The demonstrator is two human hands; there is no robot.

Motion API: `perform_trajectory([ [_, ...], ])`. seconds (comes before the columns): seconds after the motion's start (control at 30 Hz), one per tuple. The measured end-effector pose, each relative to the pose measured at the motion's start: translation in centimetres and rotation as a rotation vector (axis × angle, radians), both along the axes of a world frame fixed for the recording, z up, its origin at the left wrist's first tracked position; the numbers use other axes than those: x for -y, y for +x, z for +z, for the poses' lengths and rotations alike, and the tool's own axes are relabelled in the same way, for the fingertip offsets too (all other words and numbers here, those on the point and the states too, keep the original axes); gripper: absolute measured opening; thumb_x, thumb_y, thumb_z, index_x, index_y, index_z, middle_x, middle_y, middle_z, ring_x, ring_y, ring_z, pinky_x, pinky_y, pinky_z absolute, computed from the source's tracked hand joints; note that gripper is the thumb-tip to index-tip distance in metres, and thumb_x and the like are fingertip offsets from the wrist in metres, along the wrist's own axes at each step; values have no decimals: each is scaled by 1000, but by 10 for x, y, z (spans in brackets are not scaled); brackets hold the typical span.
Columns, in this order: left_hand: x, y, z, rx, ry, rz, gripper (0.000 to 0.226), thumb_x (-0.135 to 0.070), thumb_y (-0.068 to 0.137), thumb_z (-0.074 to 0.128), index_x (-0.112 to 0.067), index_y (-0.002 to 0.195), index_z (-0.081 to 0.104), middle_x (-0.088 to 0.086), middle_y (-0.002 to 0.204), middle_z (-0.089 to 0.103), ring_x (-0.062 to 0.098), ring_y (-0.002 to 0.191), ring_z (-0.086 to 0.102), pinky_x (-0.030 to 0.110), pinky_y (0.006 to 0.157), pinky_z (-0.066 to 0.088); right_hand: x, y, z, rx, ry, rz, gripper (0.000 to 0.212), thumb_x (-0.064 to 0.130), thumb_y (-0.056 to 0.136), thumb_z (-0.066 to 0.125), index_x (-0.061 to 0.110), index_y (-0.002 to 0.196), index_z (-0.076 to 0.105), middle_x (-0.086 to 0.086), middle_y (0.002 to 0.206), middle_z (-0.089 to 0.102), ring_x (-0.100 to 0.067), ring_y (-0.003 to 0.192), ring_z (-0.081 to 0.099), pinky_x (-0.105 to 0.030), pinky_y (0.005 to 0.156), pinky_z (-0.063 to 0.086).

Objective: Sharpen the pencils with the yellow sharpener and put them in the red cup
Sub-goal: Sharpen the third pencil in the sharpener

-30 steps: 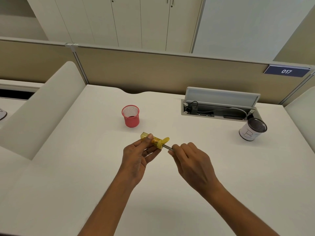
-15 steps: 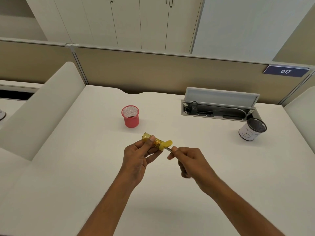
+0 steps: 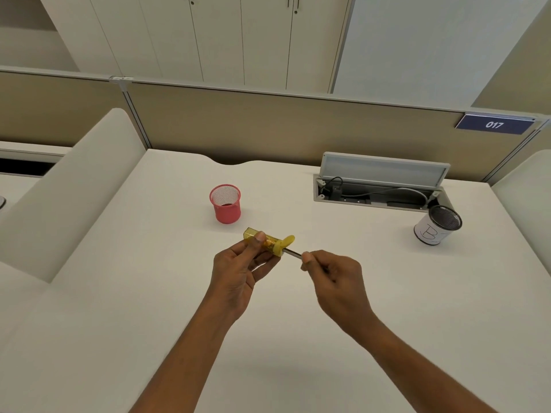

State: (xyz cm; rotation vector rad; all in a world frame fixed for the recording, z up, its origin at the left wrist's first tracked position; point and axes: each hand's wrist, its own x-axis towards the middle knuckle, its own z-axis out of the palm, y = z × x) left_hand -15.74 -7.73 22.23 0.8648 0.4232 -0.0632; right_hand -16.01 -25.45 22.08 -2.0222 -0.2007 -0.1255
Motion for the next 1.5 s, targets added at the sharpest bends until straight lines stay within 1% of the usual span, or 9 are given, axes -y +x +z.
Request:
perform_trajectory([
  [0.13, -2, -3, -1, 44, 52, -31, 19, -18, 85, 71, -3, 92, 79, 25, 106, 76, 36, 99, 75, 38, 81, 63, 4, 5, 29, -923, 632, -106, 28, 22, 101, 60, 7, 77, 60, 5, 57, 19, -12, 45, 16, -23, 38, 18],
  [0.2, -2, -4, -1, 48, 56, -32, 18, -19, 84, 71, -4, 90, 79, 24, 105, 77, 35, 100, 76, 38, 82, 63, 6, 5, 33, -985, 622, -65, 28, 25, 102, 58, 8, 79, 60, 5, 58, 20, -11, 45, 16, -22, 38, 18],
  [0.43, 1, -2, 5, 5, -10, -4, 25, -21, 80, 73, 0, 93, 77, 24, 103, 77, 32, 93, 77, 36, 77, 64, 8, 0, -3, 538, -634, 120, 29, 37, 102, 56, 12, 107, 70, 3, 77, 63, -15, 62, 54, -23, 49, 42],
  [0.6, 1, -6, 4, 9, 0, -30, 20, -20, 82, 73, -2, 89, 79, 22, 101, 77, 30, 92, 77, 35, 77, 63, 14, 8, -13, 737, -777, 111, 24, 24, 102, 58, 8, 88, 69, 0, 61, 46, -18, 51, 36, -31, 39, 30],
  [0.9, 1, -10, -2, 23, 41, -33, 18, -21, 82, 73, -5, 87, 81, 22, 101, 77, 30, 93, 76, 36, 79, 63, 2, 2, 32, -978, 561, -20, 28, 28, 101, 61, 10, 81, 64, 3, 61, 19, -13, 49, 13, -22, 38, 17],
  [1.13, 2, -3, 2, -6, -37, 21, 25, -19, 81, 73, 1, 96, 76, 25, 105, 76, 31, 93, 77, 36, 76, 64, 9, 4, 1, 437, -659, 129, 29, 44, 101, 56, 17, 98, 69, 6, 69, 59, -14, 57, 50, -28, 48, 38],
  [1.27, 4, -3, 2, -17, -44, 12, 27, -17, 85, 72, 4, 101, 74, 26, 107, 75, 31, 94, 76, 36, 77, 63, 12, 10, -6, 723, -851, 109, 26, 29, 102, 58, 10, 86, 67, 0, 61, 48, -16, 54, 31, -28, 46, 23],
  [1.37, 4, -4, -2, -19, -21, 1, 25, -15, 91, 69, 6, 104, 72, 27, 109, 74, 31, 97, 76, 36, 79, 63, 2, 2, -7, 433, -551, 86, 35, 30, 102, 57, 15, 70, 60, 8, 52, 36, -15, 48, 28, -28, 46, 23],
  [1.5, 2, -8, -5, 9, 14, -12, 22, -17, 88, 71, 2, 97, 76, 22, 101, 76, 31, 94, 75, 36, 79, 63, -3, 5, 17, -611, 275, -3, 38, 30, 100, 63, 10, 68, 63, 3, 54, 23, -14, 46, 19, -25, 45, 18],
])
